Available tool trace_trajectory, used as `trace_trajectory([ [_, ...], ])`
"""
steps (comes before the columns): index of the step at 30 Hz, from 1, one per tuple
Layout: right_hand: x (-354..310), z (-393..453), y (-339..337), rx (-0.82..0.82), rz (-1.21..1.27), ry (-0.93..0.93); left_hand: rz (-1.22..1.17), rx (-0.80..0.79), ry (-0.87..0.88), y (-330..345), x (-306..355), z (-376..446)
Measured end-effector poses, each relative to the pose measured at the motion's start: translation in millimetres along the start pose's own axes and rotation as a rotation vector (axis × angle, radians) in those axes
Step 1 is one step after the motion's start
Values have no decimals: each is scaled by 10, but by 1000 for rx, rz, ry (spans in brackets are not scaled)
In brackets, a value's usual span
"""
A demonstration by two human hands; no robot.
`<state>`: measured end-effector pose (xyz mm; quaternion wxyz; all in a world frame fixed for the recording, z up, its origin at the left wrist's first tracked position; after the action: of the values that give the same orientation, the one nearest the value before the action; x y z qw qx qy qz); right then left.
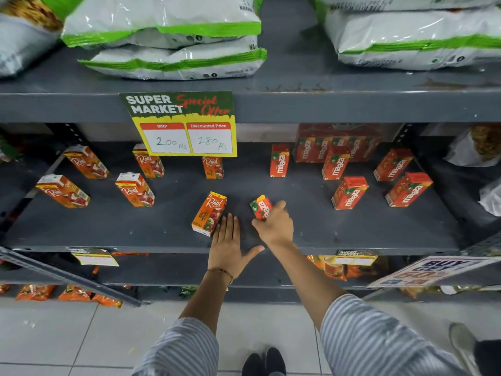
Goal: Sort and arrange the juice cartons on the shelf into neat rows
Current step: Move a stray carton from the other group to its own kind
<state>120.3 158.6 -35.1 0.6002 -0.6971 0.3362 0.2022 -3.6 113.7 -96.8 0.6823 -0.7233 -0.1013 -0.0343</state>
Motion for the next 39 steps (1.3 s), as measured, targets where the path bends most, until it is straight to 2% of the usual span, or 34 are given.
trace_trajectory([
  [2, 42, 41, -70, -16, 59, -11, -6, -7, -4, 24, -11, 6],
  [5, 125, 181, -125, -79, 172, 69, 2, -1, -10, 19, -7, 0],
  [11, 94, 320, -158, -191, 60, 24, 17, 5, -11, 24, -9, -1],
  [13, 132, 342, -173, -223, 100, 41, 9, 7, -10, 24, -10, -3],
  [17, 227, 247, -286, -330, 562, 155, -8, 19, 12, 18, -7, 5],
  [19, 129, 195, -432, -435, 705, 94, 7, 25, 5, 15, -11, 7],
  [23, -252, 66, -862, -639, 854, -171, 12, 25, 9, 36, -13, -2],
  [28, -641, -218, -1250, -807, 914, -409, 14, 46, 22, 22, 4, -1],
  [34, -647, -261, -1286, -795, 866, -420, 21, 24, 23, 15, -1, -11],
  [36, -535, -162, -1220, -726, 847, -376, 15, 18, 19, 13, 0, -10],
  [39, -281, 55, -1093, -518, 762, -337, 16, 15, 8, -3, 5, -19],
])
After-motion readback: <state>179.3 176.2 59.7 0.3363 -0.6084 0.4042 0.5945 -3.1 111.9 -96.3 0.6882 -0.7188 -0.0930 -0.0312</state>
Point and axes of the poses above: each hand's wrist, its own z-axis towards the middle knuckle, its own y-axis out of the palm, x = y × z, the point moved 5 cm from there along z, towards the middle knuckle, and after that the axes turned 3 degrees about -y, right-handed, at the moved point
